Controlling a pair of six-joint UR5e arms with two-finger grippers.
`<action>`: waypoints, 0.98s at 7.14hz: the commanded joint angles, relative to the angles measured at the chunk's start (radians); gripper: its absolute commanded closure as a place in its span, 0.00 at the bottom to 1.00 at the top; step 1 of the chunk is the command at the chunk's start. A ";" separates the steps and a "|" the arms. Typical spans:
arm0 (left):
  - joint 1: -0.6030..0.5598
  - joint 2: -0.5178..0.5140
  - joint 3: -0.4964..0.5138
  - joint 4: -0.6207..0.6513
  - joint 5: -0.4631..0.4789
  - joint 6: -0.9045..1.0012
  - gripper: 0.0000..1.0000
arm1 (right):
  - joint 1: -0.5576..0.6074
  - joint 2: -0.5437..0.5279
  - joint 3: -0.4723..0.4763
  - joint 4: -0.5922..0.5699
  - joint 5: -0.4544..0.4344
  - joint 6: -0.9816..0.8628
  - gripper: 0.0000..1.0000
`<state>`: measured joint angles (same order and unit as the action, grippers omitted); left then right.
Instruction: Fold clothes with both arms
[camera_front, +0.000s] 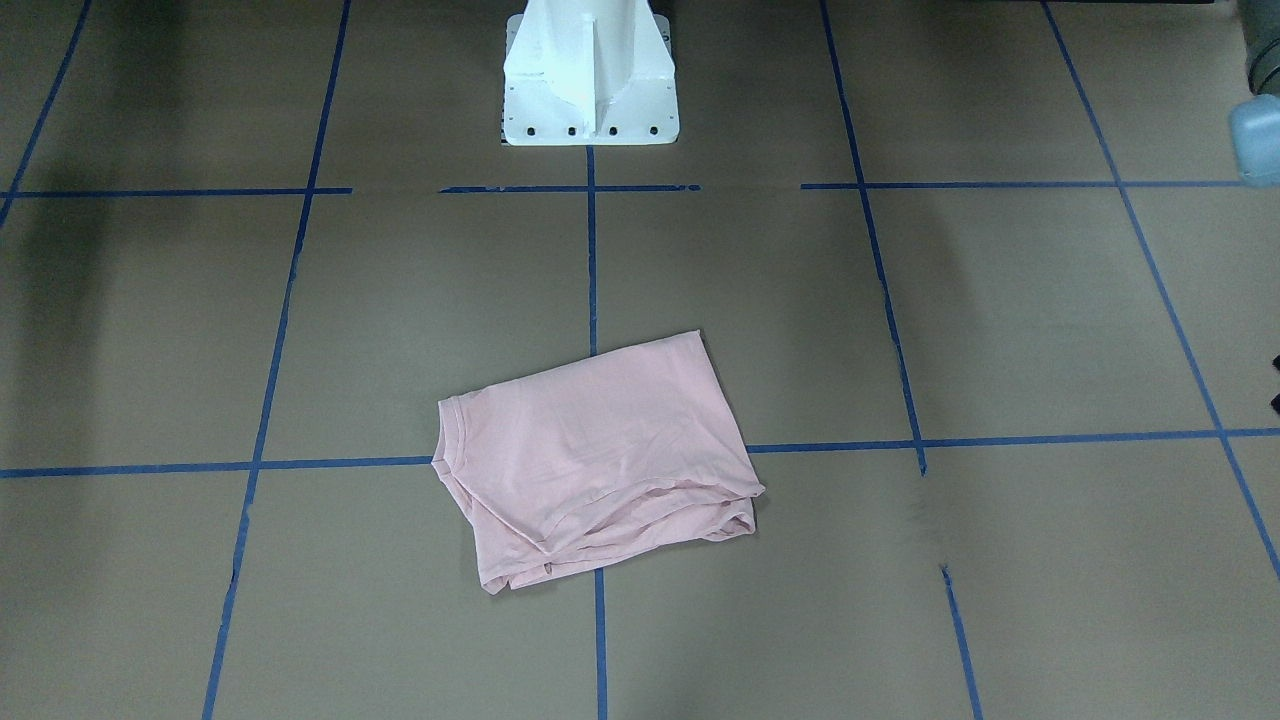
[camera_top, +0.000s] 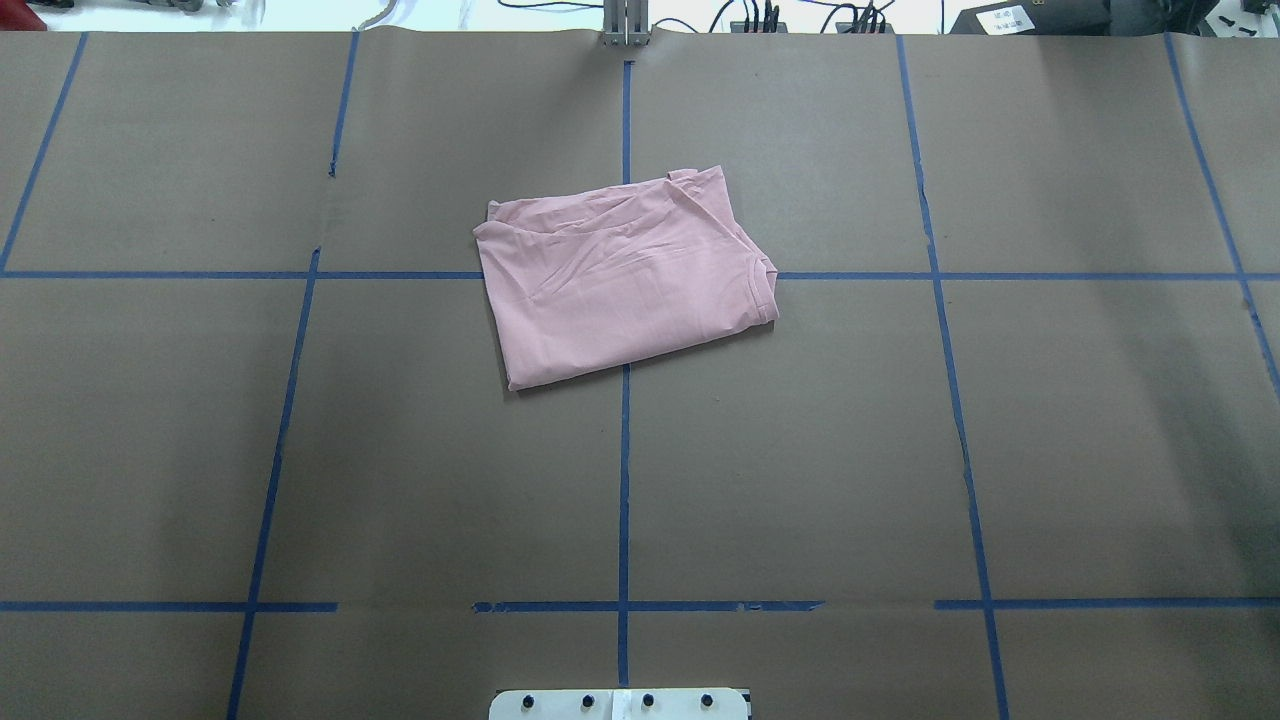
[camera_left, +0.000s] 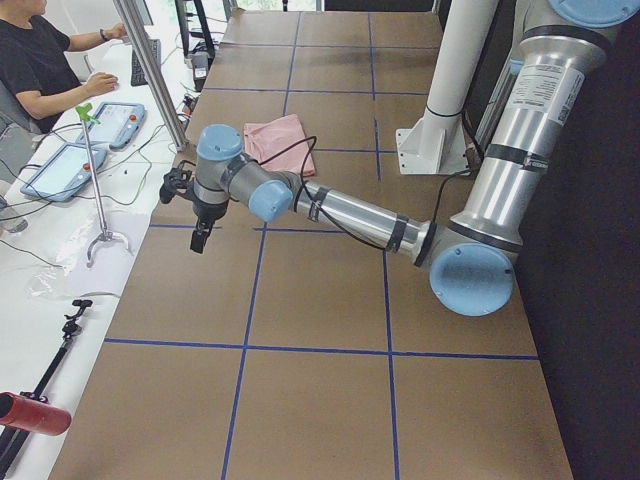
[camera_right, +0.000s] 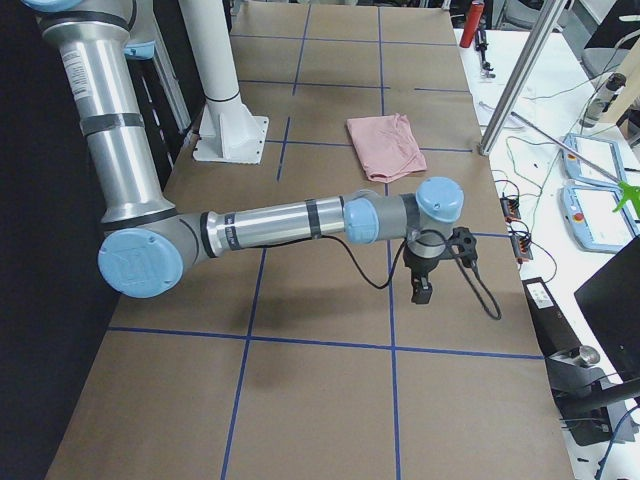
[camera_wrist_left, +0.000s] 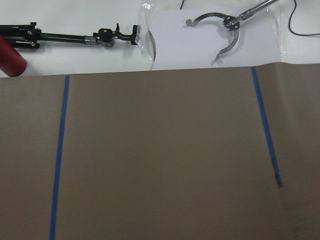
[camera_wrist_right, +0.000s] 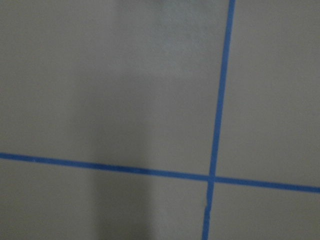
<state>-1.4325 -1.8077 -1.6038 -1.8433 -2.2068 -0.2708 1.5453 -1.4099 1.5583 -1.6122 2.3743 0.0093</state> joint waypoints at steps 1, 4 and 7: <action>-0.104 0.073 -0.008 0.147 -0.048 0.286 0.00 | 0.067 -0.173 0.113 -0.005 0.045 -0.064 0.00; -0.103 0.164 0.002 0.072 -0.060 0.285 0.00 | 0.068 -0.256 0.207 0.009 0.043 -0.045 0.00; -0.105 0.198 -0.007 0.128 -0.056 0.283 0.00 | 0.070 -0.291 0.229 -0.002 0.022 0.000 0.00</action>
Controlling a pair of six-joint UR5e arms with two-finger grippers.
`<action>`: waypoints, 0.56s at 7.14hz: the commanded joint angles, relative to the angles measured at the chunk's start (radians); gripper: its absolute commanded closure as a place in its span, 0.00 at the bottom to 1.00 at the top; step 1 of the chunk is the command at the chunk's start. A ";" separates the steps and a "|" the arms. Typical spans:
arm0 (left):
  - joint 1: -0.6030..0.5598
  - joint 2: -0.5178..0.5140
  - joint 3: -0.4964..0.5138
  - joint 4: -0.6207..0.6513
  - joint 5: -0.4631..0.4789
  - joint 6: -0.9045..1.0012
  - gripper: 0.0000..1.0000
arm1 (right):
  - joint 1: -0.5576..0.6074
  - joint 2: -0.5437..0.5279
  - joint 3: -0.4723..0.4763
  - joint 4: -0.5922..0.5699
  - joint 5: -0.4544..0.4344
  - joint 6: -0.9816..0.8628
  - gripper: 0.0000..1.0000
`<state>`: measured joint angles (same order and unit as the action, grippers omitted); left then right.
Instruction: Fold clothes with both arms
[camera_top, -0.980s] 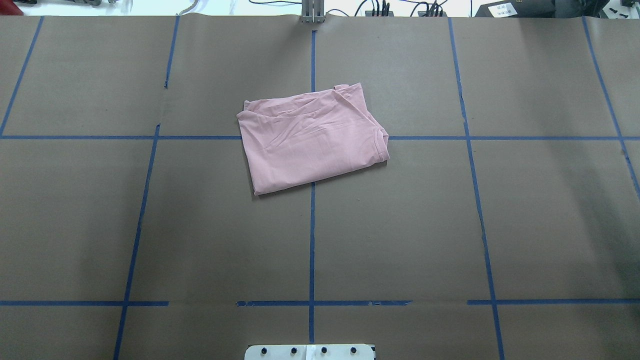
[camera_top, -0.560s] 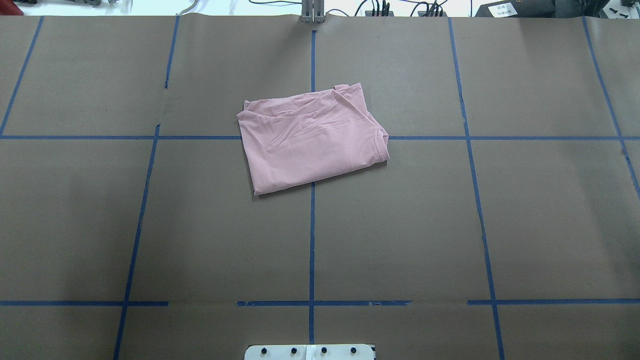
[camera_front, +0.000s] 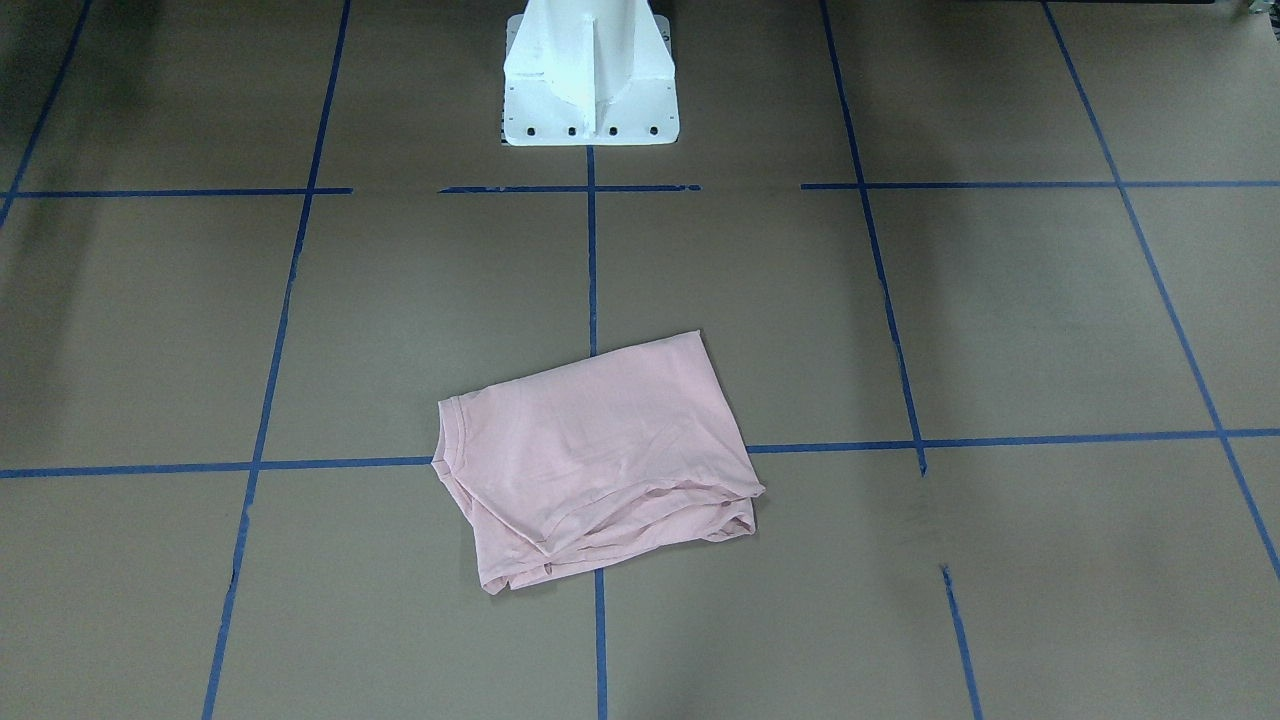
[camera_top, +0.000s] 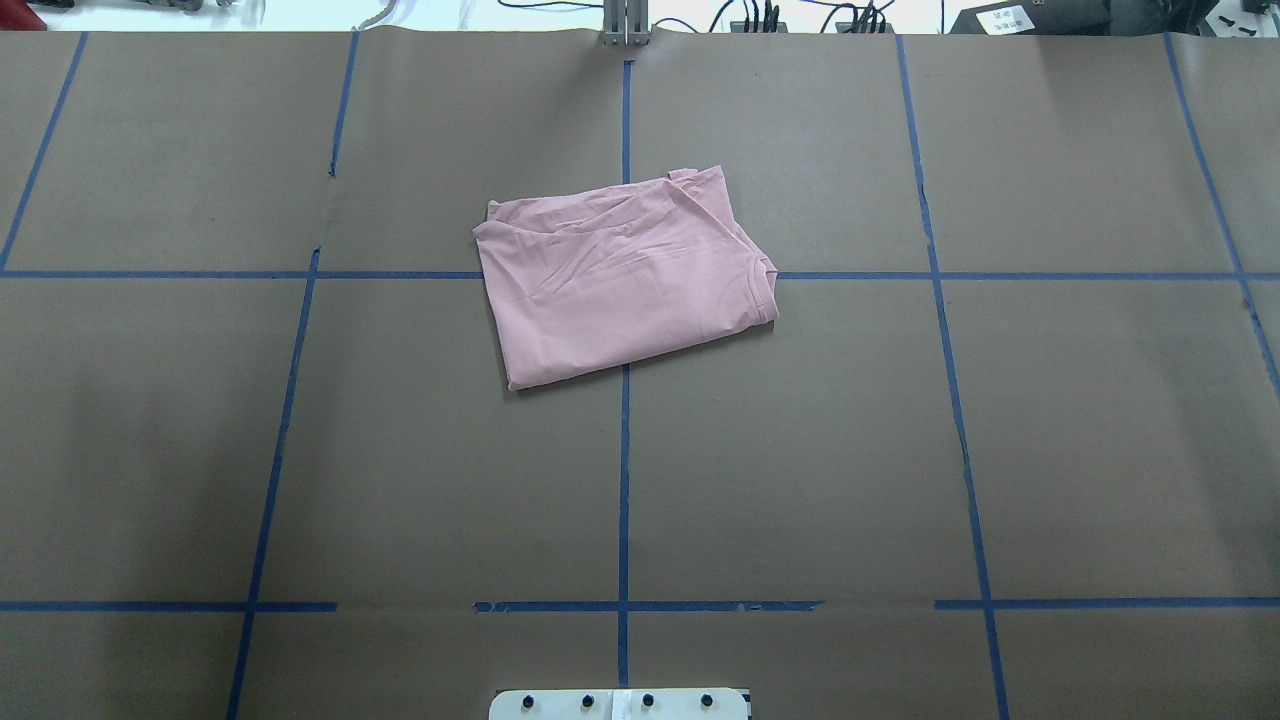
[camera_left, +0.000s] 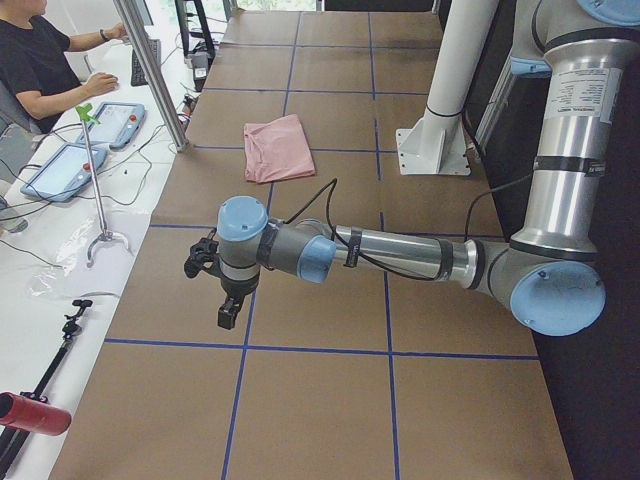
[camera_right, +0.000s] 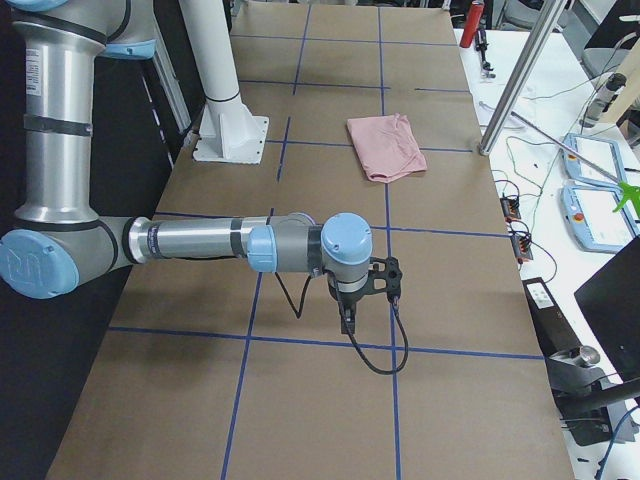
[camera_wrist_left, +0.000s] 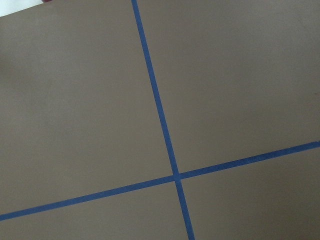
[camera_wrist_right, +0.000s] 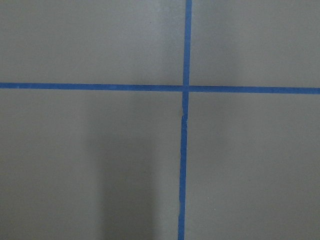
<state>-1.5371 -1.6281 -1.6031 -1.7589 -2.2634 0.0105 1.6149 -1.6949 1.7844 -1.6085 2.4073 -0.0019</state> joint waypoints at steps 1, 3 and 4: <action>0.002 0.014 -0.015 0.086 0.001 0.002 0.00 | 0.000 -0.005 0.004 -0.007 -0.052 0.016 0.00; 0.000 0.027 -0.017 0.090 0.001 0.008 0.00 | -0.001 -0.005 -0.008 0.001 -0.102 0.013 0.00; -0.002 0.037 -0.020 0.088 0.002 0.008 0.00 | -0.010 -0.003 -0.016 0.004 -0.102 0.013 0.00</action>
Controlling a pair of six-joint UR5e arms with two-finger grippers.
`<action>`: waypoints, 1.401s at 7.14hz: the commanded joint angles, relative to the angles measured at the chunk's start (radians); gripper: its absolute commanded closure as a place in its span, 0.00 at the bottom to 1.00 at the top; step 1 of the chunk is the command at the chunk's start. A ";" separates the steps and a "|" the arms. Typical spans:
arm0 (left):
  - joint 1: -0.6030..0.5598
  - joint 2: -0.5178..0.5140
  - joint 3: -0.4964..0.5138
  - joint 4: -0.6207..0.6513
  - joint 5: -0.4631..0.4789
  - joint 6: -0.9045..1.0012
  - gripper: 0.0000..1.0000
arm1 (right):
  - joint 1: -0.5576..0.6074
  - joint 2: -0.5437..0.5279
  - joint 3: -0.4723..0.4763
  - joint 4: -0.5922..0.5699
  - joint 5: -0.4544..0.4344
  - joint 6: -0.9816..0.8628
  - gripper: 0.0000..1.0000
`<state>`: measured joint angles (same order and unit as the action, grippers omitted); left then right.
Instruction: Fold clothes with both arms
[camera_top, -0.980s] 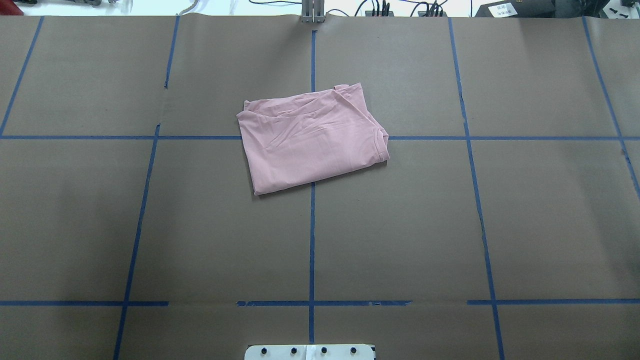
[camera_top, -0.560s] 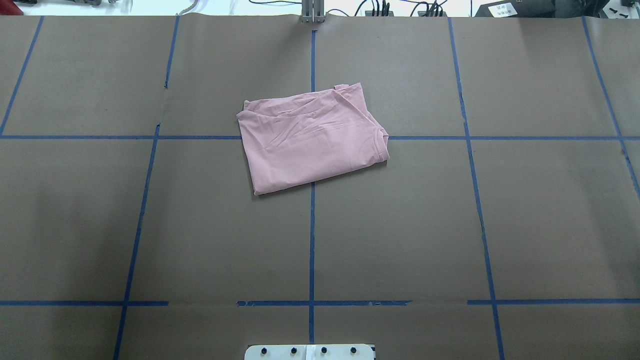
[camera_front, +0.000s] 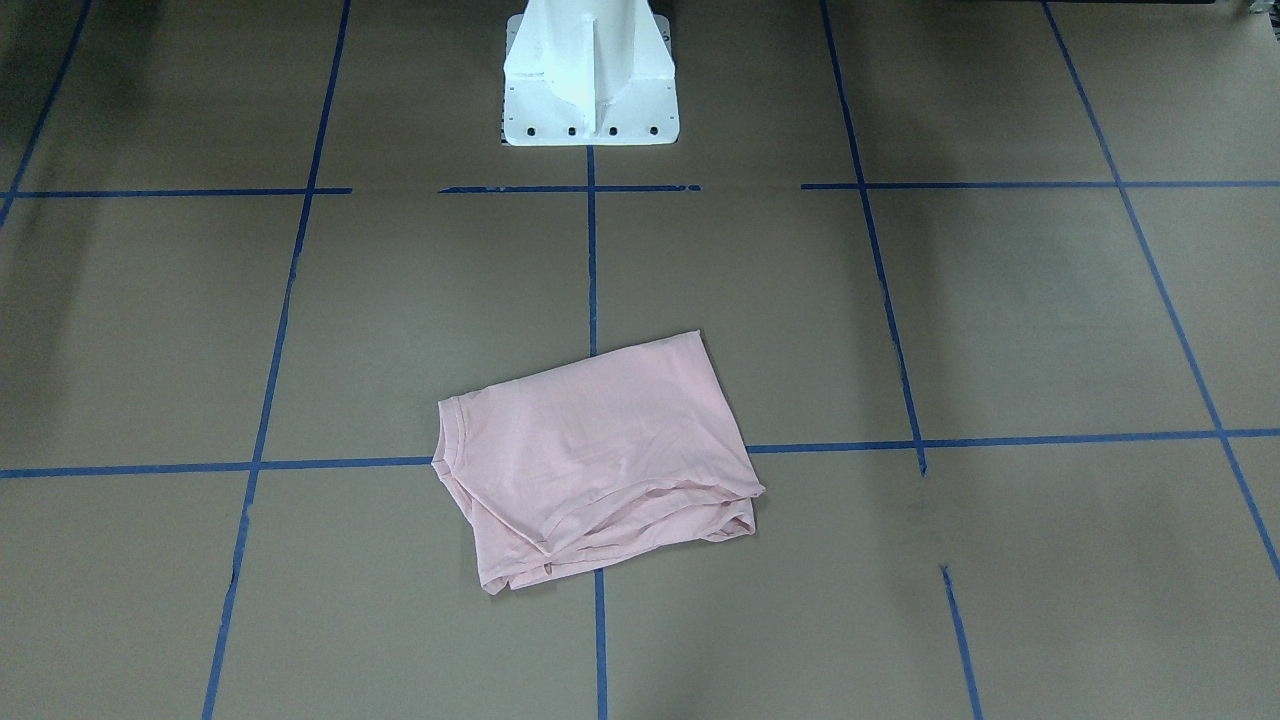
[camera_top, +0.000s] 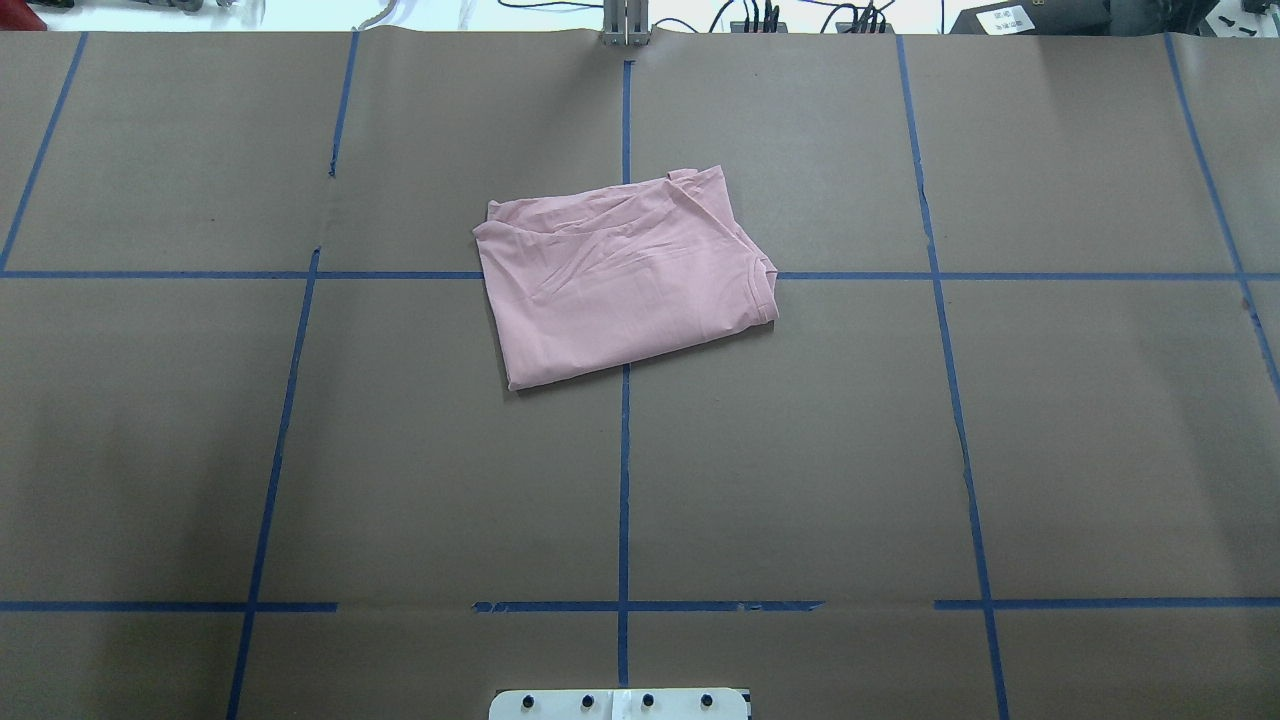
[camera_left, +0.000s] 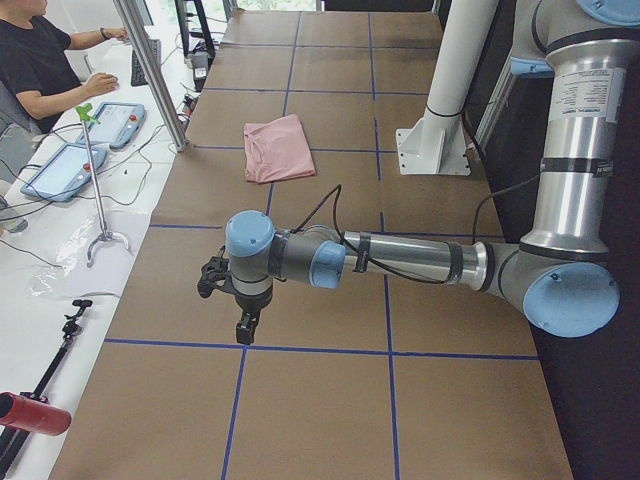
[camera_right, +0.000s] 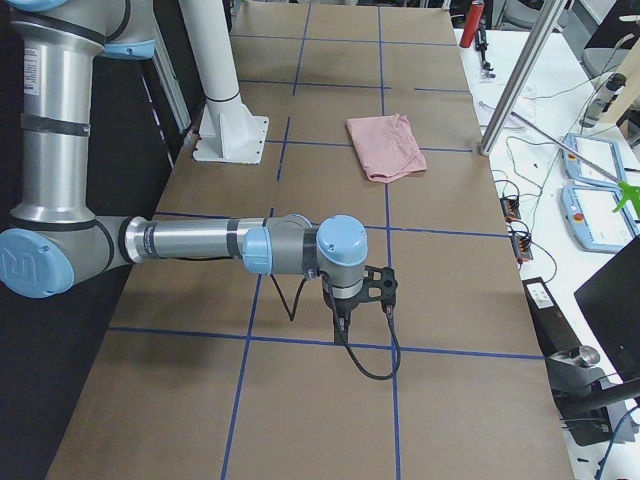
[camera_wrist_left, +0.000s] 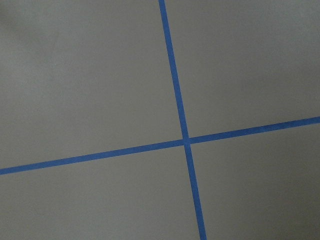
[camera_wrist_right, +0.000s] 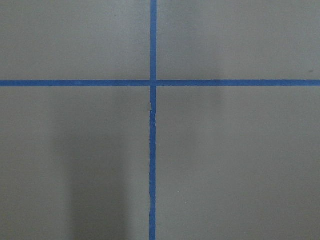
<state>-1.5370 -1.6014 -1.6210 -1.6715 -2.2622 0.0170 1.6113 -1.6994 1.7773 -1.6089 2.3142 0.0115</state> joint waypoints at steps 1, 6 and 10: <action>-0.002 0.018 0.000 0.001 0.001 0.036 0.00 | -0.022 0.013 -0.031 0.009 -0.006 -0.001 0.00; -0.008 0.072 0.006 0.010 -0.014 0.162 0.00 | -0.034 0.052 -0.058 0.055 0.034 0.004 0.00; -0.008 0.077 0.003 0.010 -0.017 0.149 0.00 | -0.034 0.050 -0.159 0.099 0.065 0.005 0.00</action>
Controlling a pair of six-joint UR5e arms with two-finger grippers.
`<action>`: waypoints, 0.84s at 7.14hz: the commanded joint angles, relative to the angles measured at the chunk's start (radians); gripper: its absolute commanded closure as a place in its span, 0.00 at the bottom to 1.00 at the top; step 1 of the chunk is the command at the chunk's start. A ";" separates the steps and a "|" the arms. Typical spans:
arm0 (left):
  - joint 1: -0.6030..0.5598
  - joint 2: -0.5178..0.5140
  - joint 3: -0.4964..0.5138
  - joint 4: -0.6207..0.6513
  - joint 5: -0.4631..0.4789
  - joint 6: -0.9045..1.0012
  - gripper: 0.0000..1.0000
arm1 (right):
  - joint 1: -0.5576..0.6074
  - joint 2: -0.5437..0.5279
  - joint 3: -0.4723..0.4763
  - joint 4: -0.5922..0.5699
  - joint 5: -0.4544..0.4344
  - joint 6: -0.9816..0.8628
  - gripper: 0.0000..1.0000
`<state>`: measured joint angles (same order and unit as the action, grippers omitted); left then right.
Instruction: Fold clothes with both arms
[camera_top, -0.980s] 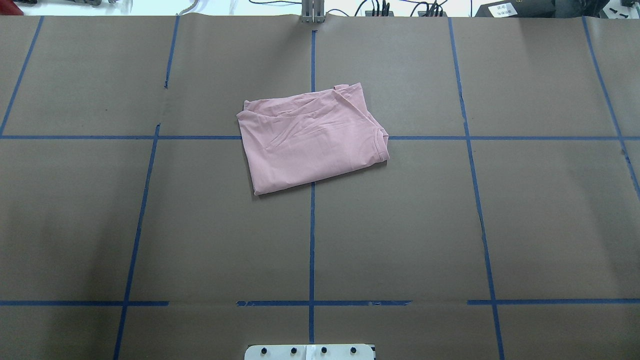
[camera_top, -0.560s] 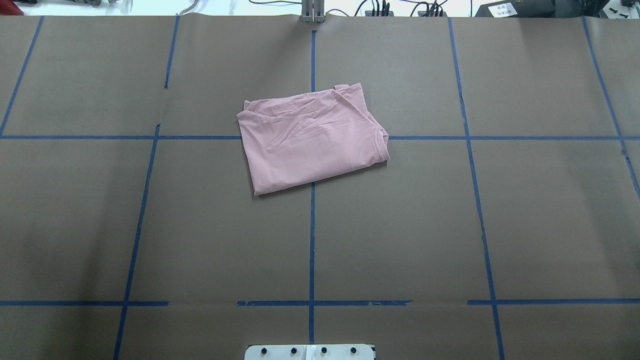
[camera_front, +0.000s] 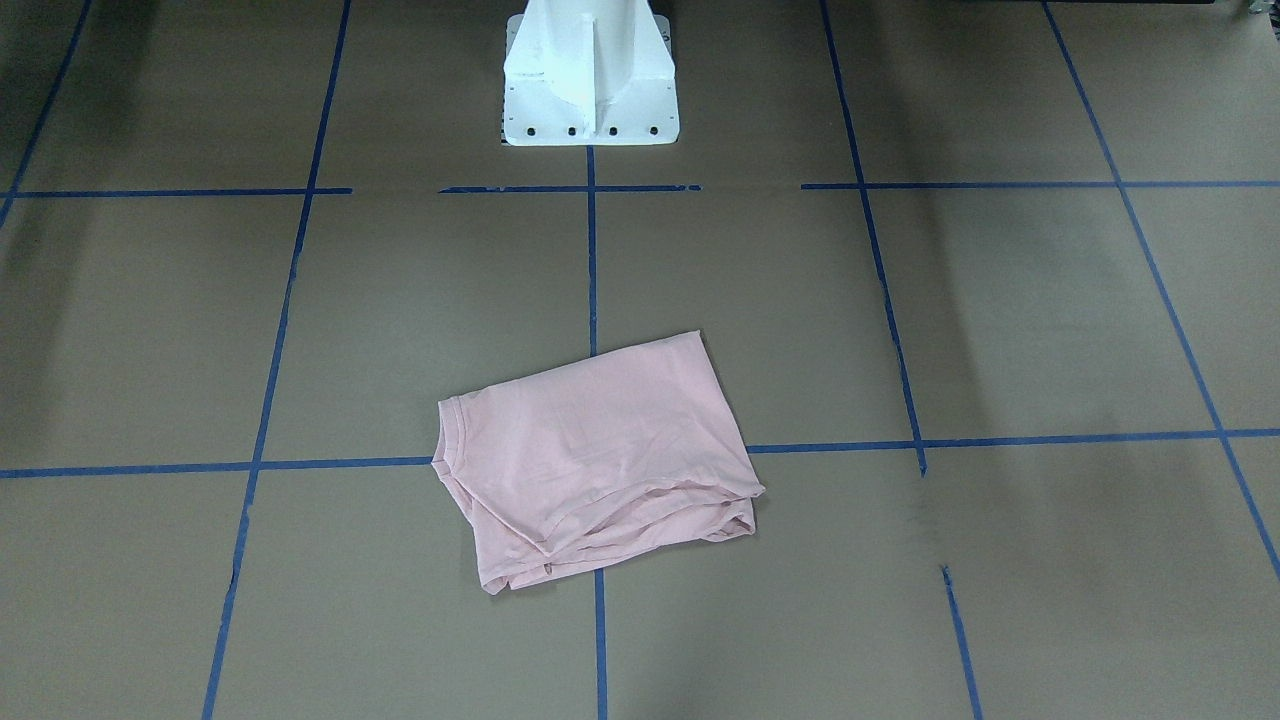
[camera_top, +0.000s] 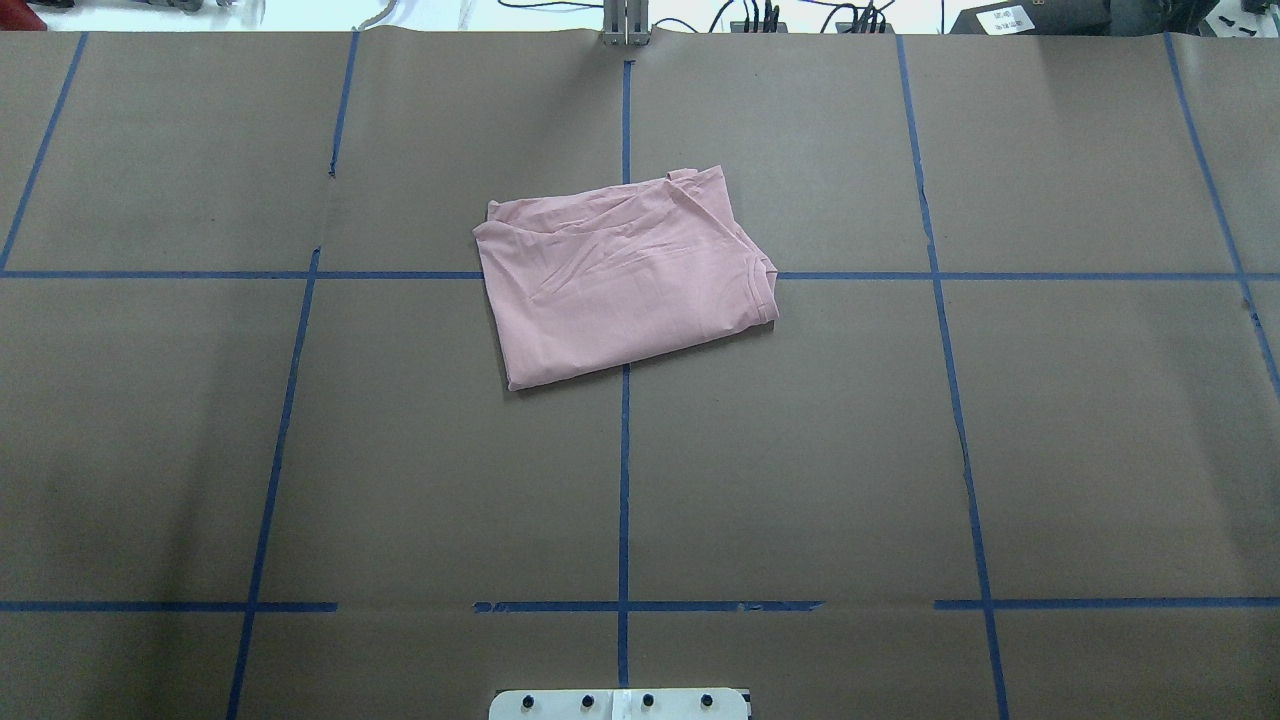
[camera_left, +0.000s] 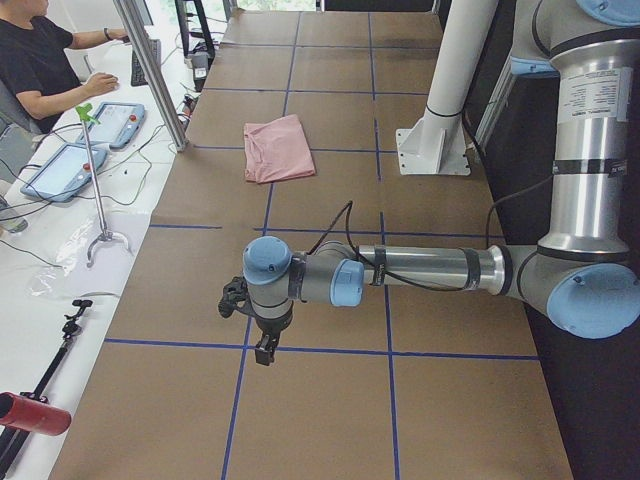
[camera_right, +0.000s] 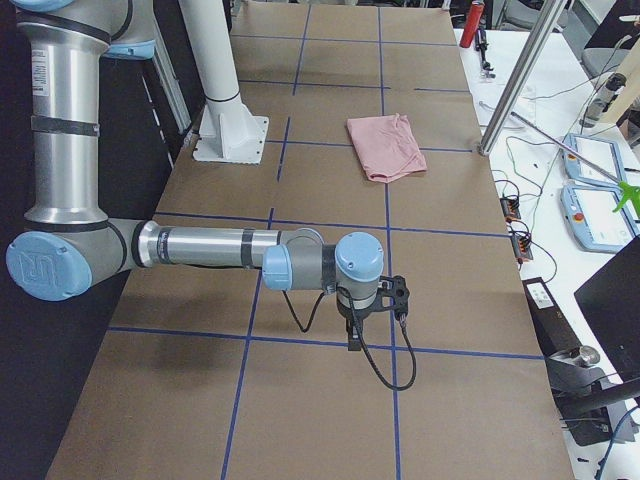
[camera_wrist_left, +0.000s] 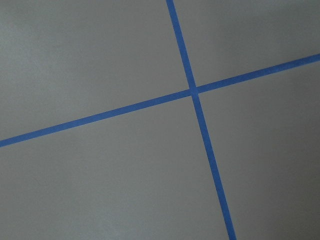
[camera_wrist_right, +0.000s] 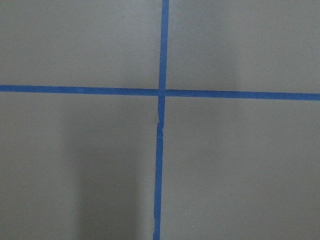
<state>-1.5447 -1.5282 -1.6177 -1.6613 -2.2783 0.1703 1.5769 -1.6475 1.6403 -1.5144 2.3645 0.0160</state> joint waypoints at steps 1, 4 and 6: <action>0.000 0.003 0.007 0.002 -0.003 -0.077 0.00 | 0.002 -0.005 -0.023 0.005 0.031 0.001 0.00; 0.000 0.003 0.013 -0.005 -0.049 -0.247 0.00 | 0.002 -0.008 -0.020 0.005 0.032 0.002 0.00; 0.002 0.003 0.016 -0.011 -0.044 -0.241 0.00 | 0.002 -0.006 -0.020 0.005 0.033 0.002 0.00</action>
<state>-1.5437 -1.5250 -1.6039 -1.6689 -2.3238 -0.0701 1.5784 -1.6540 1.6197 -1.5094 2.3964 0.0184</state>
